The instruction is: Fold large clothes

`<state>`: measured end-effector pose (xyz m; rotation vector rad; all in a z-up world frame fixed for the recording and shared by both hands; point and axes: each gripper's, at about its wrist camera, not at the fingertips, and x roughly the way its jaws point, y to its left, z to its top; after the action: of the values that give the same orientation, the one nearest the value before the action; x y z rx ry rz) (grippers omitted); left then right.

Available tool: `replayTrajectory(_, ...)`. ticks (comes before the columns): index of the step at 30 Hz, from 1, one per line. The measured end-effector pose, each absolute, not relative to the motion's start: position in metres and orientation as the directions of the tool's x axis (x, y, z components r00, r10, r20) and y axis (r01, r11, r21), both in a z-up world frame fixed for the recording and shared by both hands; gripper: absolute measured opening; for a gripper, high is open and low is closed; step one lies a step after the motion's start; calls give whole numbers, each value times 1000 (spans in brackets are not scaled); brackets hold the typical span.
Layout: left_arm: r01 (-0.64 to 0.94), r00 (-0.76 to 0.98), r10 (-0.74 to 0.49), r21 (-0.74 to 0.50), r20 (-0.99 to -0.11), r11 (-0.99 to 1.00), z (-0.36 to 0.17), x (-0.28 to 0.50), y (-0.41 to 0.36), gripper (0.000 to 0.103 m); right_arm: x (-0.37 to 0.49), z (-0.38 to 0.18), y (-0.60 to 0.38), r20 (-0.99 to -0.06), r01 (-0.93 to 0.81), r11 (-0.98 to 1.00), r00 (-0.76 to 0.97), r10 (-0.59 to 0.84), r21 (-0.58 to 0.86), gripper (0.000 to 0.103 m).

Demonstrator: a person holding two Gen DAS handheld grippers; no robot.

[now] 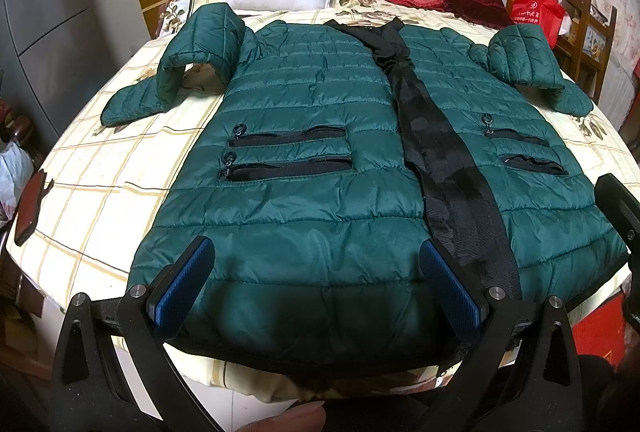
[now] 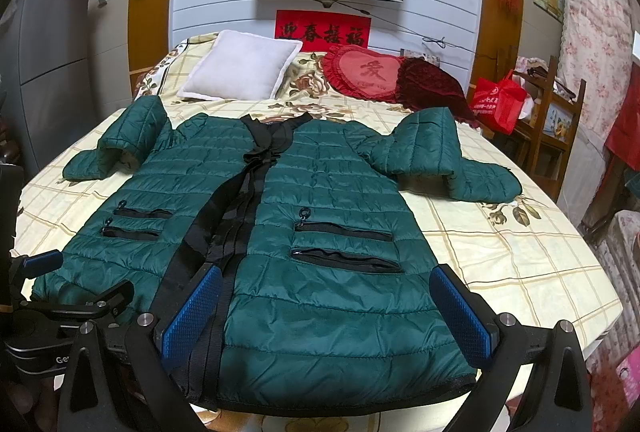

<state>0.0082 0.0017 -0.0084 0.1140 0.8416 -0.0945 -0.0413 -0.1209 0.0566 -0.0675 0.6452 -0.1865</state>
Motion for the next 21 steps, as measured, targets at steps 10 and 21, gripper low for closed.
replayTrajectory(10, 129, 662, -39, 62, -749, 990, -8, 9, 2, 103, -41, 57, -121, -592, 151, 981, 782, -193, -119, 103)
replayTrajectory(21, 130, 661, -39, 64, -750, 989, -9, 7, 0, 103, -43, 58, -122, -595, 149, 982, 781, -190, -118, 103)
